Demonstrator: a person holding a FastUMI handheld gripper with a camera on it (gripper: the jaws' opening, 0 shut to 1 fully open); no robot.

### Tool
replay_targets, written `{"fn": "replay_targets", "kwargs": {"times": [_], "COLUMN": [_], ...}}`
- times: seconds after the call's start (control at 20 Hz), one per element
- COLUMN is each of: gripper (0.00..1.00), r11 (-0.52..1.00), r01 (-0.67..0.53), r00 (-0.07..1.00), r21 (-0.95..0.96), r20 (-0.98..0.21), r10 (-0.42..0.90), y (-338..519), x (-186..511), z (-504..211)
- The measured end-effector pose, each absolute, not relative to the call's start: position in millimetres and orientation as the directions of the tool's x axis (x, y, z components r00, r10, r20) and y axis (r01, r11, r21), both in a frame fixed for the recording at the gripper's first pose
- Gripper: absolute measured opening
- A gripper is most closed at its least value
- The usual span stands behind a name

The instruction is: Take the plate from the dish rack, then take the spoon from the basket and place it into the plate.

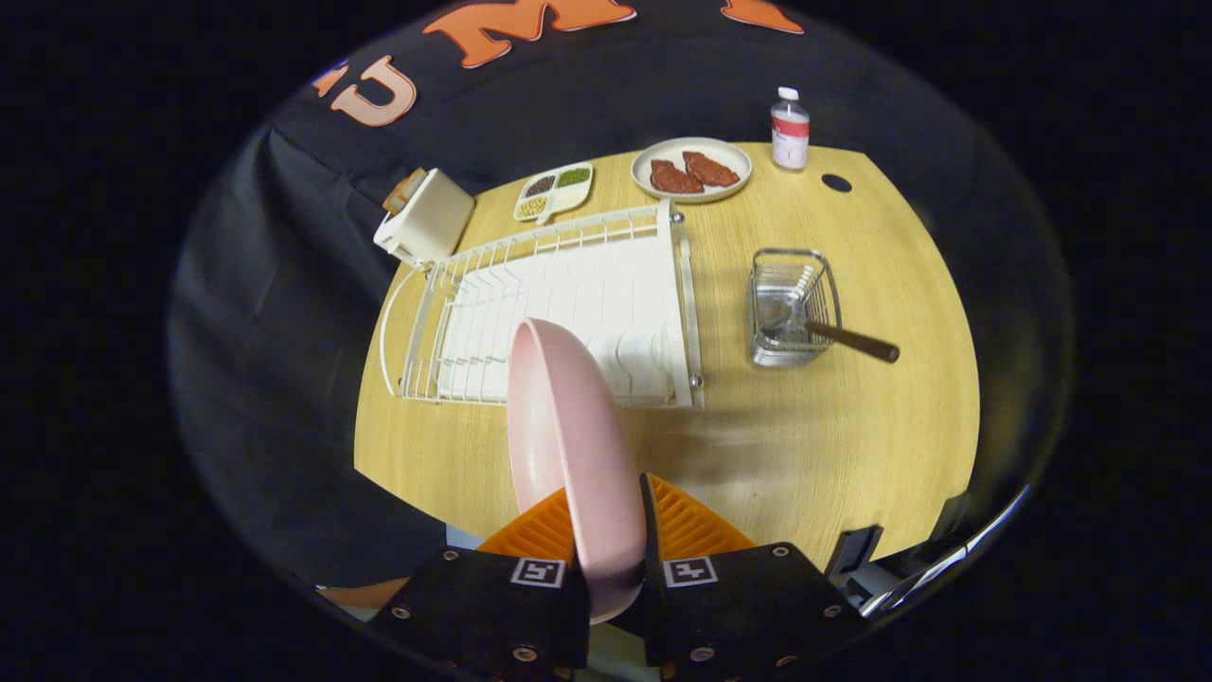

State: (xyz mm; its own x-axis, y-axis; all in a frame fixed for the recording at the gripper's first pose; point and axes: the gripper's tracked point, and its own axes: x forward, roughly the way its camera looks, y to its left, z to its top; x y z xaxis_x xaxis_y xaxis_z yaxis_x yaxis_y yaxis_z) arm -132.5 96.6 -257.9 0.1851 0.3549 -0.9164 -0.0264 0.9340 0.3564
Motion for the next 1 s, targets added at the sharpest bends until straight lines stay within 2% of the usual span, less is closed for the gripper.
{"fn": "replay_targets", "kwargs": {"times": [0.35, 0.55, 0.65, 1.0], "gripper": [0.24, 0.24, 0.25, 0.42], "r11": [0.936, 0.935, 0.933, 0.976], "r01": [-0.023, -0.034, 0.007, 0.033], "r00": [0.081, 0.073, 0.081, 0.112], "r21": [0.35, 0.353, 0.36, 0.213], "r20": [-0.933, -0.932, -0.93, -0.972], "r10": [0.351, 0.354, 0.358, 0.208], "y": [103, 104, 108, 70], "x": [-176, -191, -192, -187], "z": [-322, -334, -341, -359]}}
